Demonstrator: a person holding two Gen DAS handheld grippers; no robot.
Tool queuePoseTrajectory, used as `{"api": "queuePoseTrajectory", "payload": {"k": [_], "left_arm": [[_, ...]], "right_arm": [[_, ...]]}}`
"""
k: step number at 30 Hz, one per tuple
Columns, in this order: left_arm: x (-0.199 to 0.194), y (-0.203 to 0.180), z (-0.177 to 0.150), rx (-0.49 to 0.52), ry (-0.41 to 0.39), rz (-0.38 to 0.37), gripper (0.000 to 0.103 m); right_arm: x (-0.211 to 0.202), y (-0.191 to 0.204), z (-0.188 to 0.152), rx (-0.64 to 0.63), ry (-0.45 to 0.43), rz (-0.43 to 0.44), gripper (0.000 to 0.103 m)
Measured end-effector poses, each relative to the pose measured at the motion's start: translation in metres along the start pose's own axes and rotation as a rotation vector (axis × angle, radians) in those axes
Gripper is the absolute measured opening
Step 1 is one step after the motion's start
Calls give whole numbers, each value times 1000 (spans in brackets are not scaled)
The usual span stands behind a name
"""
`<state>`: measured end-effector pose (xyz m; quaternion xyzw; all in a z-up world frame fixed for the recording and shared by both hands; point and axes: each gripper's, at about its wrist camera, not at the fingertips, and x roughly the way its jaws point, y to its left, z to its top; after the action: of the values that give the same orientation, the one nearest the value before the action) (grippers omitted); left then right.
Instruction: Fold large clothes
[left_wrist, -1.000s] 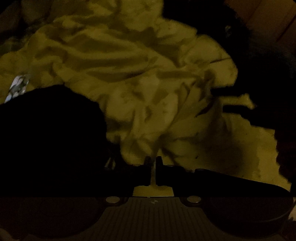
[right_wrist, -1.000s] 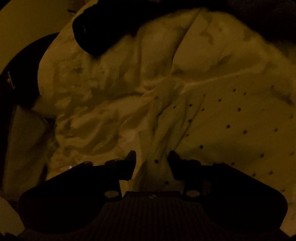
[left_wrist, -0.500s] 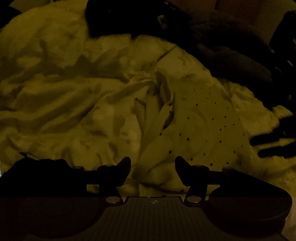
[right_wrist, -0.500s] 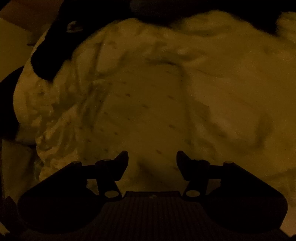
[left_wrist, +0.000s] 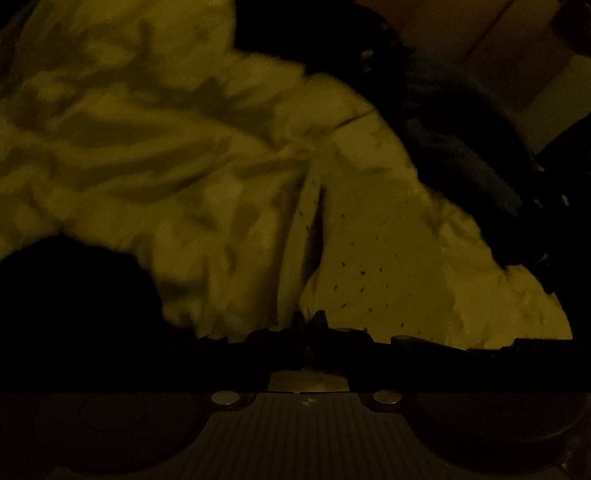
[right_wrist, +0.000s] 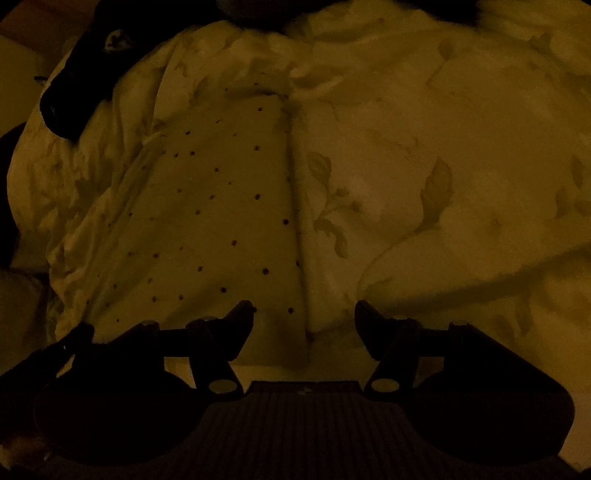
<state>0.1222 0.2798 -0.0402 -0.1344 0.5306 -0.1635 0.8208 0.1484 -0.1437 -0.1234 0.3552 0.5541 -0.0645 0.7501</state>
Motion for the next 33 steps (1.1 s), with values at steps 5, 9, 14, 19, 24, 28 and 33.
{"api": "queuePoseTrajectory", "payload": {"k": [5,9,14,19,24,28,33], "left_arm": [[35,8,-17,12,86,71,37],[50,7,-14,29,119,97,39],[51,3,-11,63,139,116,39],[53,1,-11,84,153,124,39],[56,1,-11,78,162,131,39],[60,-1,-11,81,171,142,39],[60,-2,-8,81,193,190,95]], "right_arm": [[7,0,-9,-30,51,0,66],[18,3,-14,-58,91,11,66],[32,4,-15,-44,102,43,17],[20,2,-16,-62,55,30,2],[15,-17,-20,-39,73,-17,2],[17,-25,-23,-20,115,-19,6],[15,-28,-28,8,125,-28,30]]}}
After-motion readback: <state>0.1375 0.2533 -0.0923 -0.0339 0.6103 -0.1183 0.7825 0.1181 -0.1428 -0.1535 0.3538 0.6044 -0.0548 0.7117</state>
